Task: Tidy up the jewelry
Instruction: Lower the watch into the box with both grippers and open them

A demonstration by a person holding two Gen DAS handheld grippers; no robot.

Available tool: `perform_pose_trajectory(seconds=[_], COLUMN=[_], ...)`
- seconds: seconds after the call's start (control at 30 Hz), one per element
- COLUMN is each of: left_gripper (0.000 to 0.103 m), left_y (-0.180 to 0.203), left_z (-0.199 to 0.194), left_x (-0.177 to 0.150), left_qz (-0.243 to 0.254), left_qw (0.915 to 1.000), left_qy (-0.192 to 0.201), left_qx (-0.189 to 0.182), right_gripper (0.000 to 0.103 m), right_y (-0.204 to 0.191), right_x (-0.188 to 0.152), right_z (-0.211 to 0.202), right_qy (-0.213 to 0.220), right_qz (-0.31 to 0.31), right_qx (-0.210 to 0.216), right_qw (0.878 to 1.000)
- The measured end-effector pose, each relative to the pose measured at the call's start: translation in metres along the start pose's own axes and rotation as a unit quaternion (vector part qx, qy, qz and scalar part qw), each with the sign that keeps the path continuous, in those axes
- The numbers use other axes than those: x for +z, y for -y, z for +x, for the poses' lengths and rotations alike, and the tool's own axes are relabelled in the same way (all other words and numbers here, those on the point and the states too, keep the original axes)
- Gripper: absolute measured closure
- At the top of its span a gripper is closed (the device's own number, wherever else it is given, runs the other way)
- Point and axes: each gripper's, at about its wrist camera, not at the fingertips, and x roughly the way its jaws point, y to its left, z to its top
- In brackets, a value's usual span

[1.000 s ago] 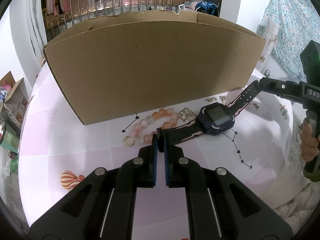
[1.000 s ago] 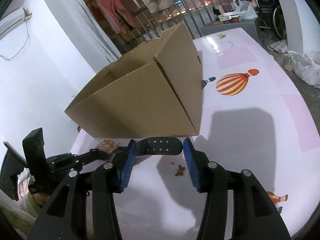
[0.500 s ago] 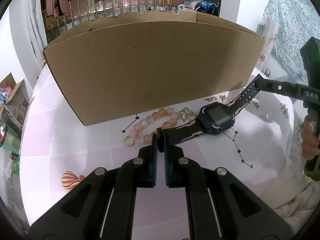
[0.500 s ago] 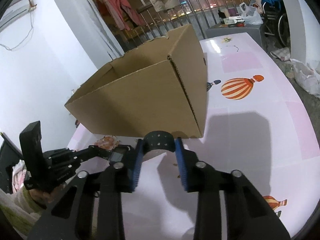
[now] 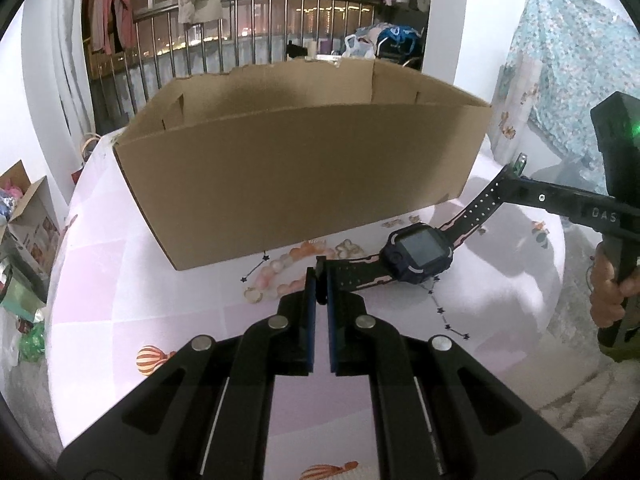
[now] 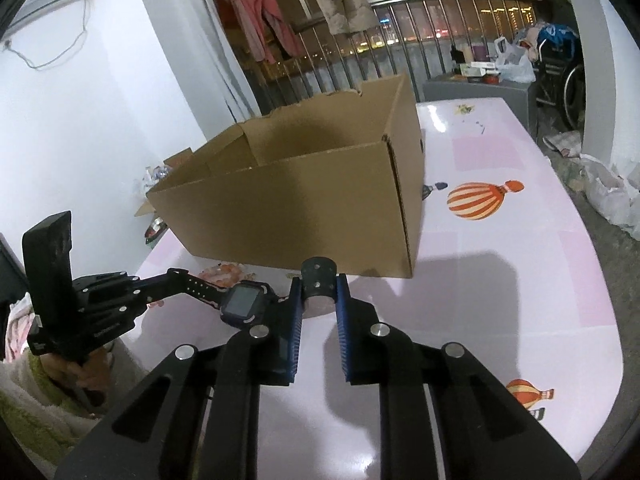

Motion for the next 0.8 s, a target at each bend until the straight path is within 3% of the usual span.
perform_pose_trajectory(seconds=[0.27, 0.4, 0.57, 0.7, 0.8], left_gripper=[0.099, 0.099, 0.099, 0.099, 0.099], left_y=[0.003, 0.003, 0.002, -0.01, -0.027], left_z=[-0.031, -0.056, -0.076, -0.067, -0.033], left_x=[0.015, 0.037, 0.089, 0.134, 0.169], left_qz=[0.005, 0.021, 0.058, 0.061, 0.043], left_qw=[0.9994, 0.9973, 0.9922, 0.9919, 0.9968], left_qy=[0.034, 0.07, 0.11, 0.108, 0.065], left_qx=[-0.006, -0.009, 0.013, 0.026, 0.017], right_gripper=[0.087, 0.087, 0.087, 0.087, 0.087], right_y=[-0.015, -0.027, -0.035, -0.019, -0.003], right_x=[0.016, 0.045, 0.103, 0.155, 0.189], right_z=[-0.028, -0.048, -0.059, -0.037, 0.002], right_qy=[0.038, 0.072, 0.107, 0.089, 0.05], right_qz=[-0.035, -0.067, -0.098, -0.075, -0.057], right_qx=[-0.006, -0.002, 0.02, 0.047, 0.051], right_qw=[0.999, 0.995, 0.989, 0.992, 0.996])
